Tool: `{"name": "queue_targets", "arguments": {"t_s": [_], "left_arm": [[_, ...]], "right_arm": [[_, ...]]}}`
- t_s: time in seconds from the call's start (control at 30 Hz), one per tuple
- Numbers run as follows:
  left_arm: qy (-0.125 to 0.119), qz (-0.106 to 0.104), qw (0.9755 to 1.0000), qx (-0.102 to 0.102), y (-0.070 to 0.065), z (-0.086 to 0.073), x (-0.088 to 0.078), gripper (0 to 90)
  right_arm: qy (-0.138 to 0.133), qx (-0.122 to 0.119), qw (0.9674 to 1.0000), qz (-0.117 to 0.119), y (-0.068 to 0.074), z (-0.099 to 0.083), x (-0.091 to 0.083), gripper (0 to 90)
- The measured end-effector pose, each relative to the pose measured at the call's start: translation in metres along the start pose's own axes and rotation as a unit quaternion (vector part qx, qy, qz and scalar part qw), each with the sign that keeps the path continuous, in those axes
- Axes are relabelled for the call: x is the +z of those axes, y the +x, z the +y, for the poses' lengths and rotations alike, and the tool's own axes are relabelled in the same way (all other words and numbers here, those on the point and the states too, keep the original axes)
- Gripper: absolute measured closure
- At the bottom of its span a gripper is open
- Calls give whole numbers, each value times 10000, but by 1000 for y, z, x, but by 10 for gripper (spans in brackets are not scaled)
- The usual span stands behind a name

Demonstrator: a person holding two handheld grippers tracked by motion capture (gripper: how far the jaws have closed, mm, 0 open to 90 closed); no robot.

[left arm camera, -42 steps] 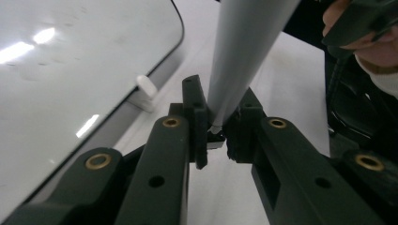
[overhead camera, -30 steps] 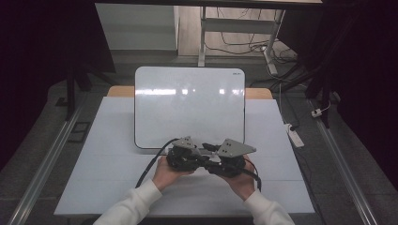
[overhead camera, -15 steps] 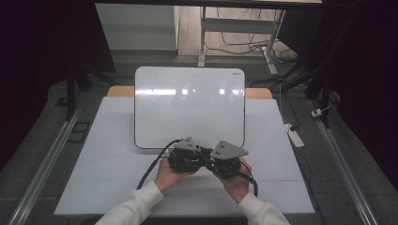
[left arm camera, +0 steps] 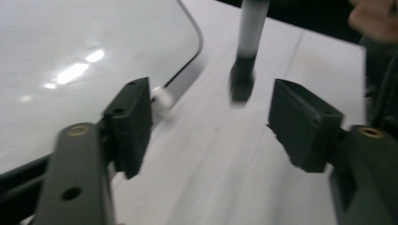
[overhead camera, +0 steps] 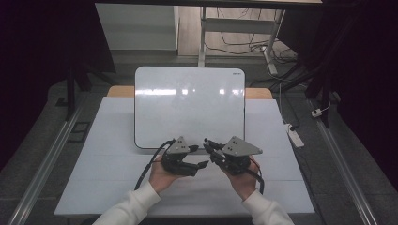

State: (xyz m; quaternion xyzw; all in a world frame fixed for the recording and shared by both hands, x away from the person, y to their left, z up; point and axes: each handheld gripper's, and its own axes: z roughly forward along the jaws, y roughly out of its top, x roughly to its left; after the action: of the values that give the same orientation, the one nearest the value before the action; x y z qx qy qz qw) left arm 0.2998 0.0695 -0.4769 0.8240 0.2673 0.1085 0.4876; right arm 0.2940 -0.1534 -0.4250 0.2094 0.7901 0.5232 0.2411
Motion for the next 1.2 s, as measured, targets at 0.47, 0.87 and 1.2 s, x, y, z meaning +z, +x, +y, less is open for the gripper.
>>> {"name": "queue_targets", "arguments": {"t_s": [0.47,0.87,1.2], "left_arm": [[108,1047,9929,-546,18,-65,-95,265],[181,1680,9806,-996,29,-107,-136,254],[290,1751,9796,-948,26,-114,-135,254]], "right_arm": [[-166,474,9975,-506,-60,22,-13,804],[166,898,9879,-1254,-130,59,13,803],[509,1098,9810,-1517,-165,67,44,803]]}}
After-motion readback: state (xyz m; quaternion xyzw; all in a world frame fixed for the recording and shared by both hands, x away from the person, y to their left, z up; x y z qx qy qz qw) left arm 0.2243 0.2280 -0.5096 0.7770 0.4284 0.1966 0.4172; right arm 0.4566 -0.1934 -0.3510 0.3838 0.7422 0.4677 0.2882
